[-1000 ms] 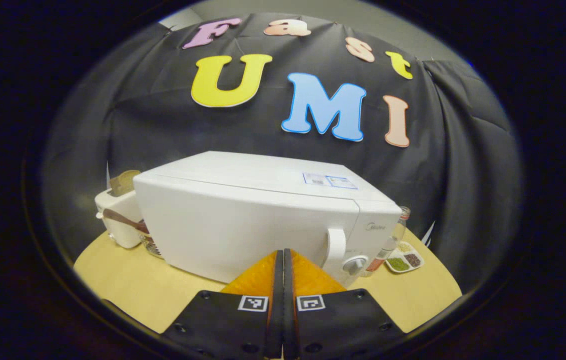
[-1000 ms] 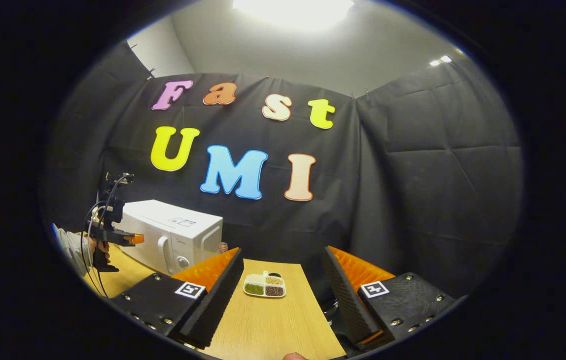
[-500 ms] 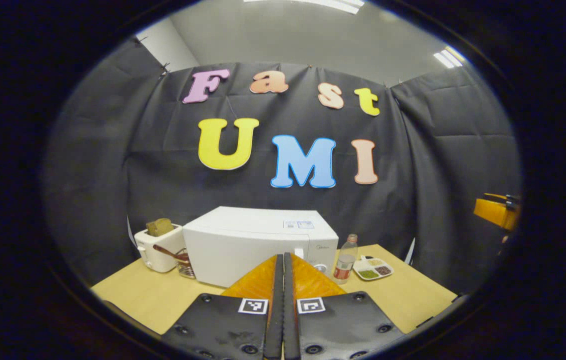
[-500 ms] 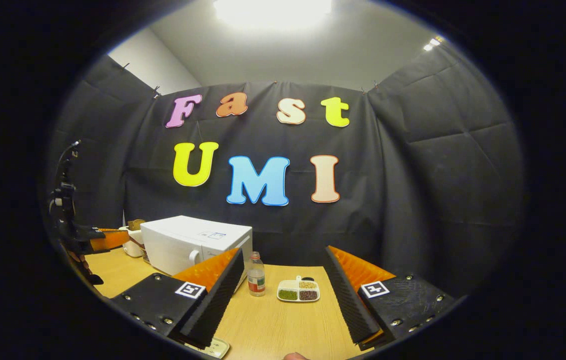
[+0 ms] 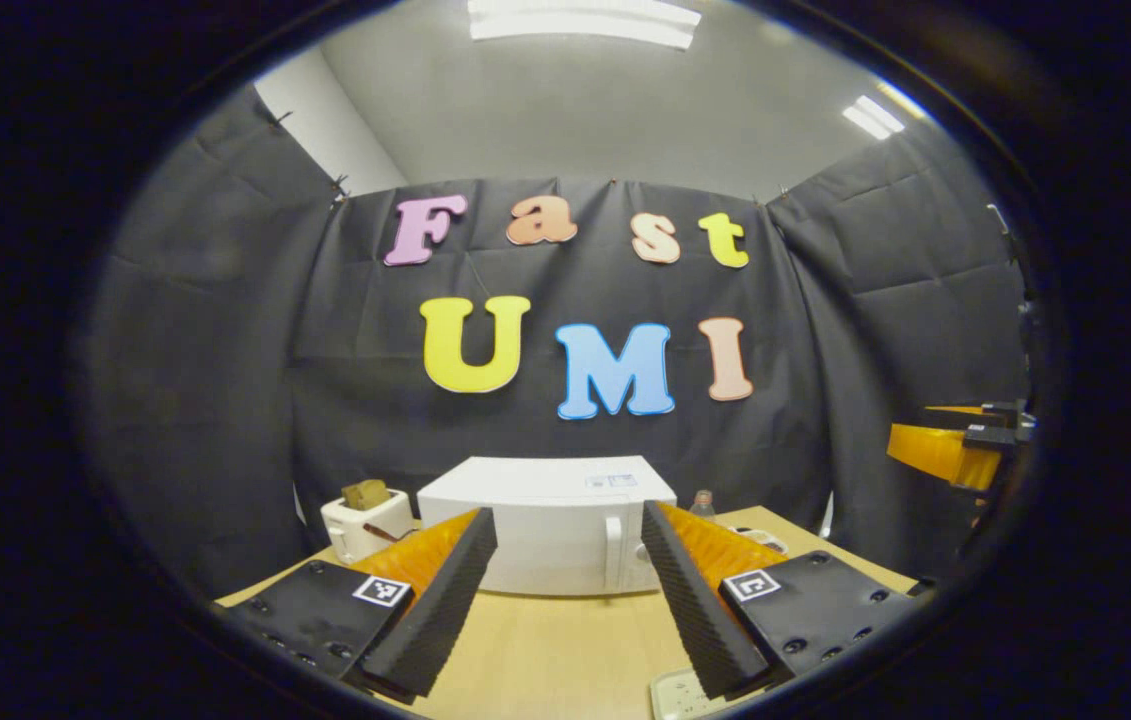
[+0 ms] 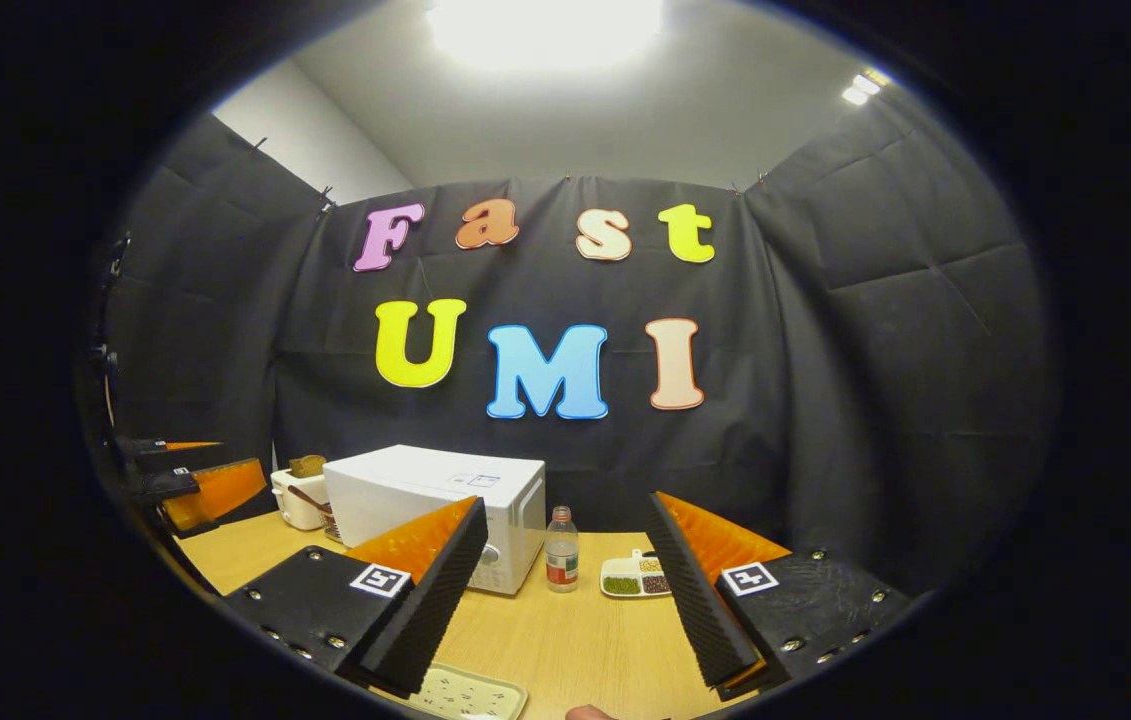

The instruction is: Open the microwave oven with the left hand, put the food in, and close the microwave oven.

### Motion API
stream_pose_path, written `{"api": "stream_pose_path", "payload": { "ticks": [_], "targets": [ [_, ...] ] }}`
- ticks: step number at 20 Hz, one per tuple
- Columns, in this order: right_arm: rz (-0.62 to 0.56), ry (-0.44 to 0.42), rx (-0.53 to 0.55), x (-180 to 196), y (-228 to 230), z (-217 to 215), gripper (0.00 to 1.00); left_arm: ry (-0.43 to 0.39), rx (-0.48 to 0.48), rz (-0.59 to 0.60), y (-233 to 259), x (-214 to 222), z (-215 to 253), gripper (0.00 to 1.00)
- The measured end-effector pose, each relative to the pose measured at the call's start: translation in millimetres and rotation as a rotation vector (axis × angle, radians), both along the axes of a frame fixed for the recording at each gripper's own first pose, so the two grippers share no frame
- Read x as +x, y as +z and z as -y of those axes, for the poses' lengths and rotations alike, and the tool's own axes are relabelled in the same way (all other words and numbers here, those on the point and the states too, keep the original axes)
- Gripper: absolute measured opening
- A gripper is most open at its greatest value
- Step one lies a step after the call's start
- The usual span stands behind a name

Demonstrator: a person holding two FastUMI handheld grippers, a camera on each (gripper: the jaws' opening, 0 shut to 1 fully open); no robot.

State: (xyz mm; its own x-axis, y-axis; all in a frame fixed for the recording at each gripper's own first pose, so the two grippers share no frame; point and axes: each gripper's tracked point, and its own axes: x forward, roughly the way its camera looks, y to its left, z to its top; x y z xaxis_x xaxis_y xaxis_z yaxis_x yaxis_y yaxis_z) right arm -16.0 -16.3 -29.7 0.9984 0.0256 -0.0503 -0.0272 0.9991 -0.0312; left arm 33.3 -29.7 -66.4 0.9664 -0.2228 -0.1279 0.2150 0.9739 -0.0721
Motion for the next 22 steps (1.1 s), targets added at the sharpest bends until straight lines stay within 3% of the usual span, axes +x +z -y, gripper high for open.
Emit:
{"api": "stream_pose_path", "payload": {
  "ticks": [13, 22],
  "targets": [
    [0.040, 0.135, -0.046, 3.4, 24.8, -50.0, 0.97, 0.081, 0.019, 0.031, 13.2, -35.1, -39.6, 0.99],
    [0.081, 0.163, -0.075, -1.3, 34.4, -60.3, 0.97, 0.094, 0.029, 0.038, 15.6, -41.5, -39.7, 0.96]
  ]
}}
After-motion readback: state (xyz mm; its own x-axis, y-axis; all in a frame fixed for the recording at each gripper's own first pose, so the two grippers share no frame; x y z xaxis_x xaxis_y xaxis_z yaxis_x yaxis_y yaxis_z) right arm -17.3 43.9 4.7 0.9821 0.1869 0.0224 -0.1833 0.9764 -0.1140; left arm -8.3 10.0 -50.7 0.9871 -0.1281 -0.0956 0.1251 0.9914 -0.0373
